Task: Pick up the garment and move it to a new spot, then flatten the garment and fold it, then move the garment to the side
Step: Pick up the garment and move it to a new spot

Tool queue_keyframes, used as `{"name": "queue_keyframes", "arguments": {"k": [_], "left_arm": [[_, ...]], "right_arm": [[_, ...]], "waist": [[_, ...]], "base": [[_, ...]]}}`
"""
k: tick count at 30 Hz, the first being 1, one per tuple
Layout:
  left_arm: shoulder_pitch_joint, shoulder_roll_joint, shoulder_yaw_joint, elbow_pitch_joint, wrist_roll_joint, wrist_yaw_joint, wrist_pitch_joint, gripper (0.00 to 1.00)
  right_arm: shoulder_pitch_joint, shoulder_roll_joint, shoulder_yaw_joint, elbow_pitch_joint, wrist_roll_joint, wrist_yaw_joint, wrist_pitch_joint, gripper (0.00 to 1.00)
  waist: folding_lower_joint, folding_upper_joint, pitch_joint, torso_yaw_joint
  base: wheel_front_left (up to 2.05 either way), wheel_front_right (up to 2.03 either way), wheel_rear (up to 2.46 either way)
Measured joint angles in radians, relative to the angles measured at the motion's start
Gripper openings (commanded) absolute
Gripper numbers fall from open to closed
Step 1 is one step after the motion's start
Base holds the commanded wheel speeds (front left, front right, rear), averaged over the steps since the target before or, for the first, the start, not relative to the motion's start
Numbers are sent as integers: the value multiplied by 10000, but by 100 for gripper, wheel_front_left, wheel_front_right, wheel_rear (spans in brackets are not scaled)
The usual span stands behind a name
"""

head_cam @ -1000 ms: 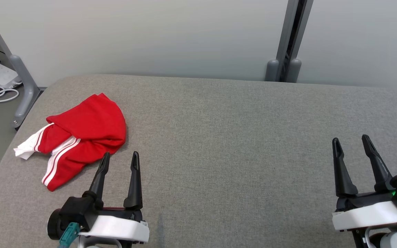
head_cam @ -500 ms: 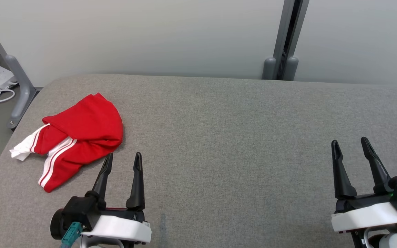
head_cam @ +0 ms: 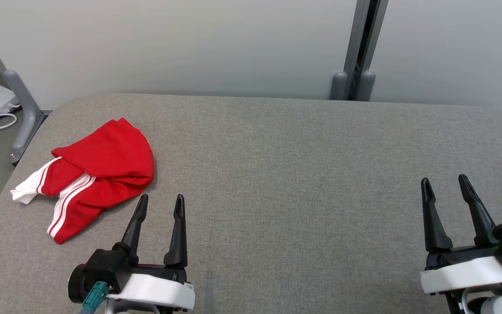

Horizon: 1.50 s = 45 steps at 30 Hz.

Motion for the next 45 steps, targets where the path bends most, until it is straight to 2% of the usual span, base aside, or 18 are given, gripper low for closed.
{"name": "queue_keyframes", "arguments": {"k": [6,11,26,30,36,45], "left_arm": [[-123,2,-105,81,36,-82,0,100],[-302,0,-203,140,73,-82,0,100],[-363,2,-38,295,96,-65,0,100],[-320,12,247,21,71,155,0,100],[-95,0,562,-479,-13,418,0,100],[37,0,600,-583,-15,500,0,100]], "right_arm": [[4,0,-35,-6,-25,0,44,100],[1,6,42,-31,-77,0,69,100],[34,15,481,90,-52,0,33,100],[-236,36,1009,88,-31,0,102,100],[-853,-58,1415,395,-8,0,150,100],[-1036,-157,1494,723,174,0,100,100]], "waist": [[0,0,163,186],[0,0,344,633],[0,0,231,3080],[-1,0,198,3623],[0,0,425,3812],[-1,0,337,3785]], "base": [[0,0,0],[0,0,0],[0,0,0],[0,0,0],[0,0,0],[0,0,0]]}}
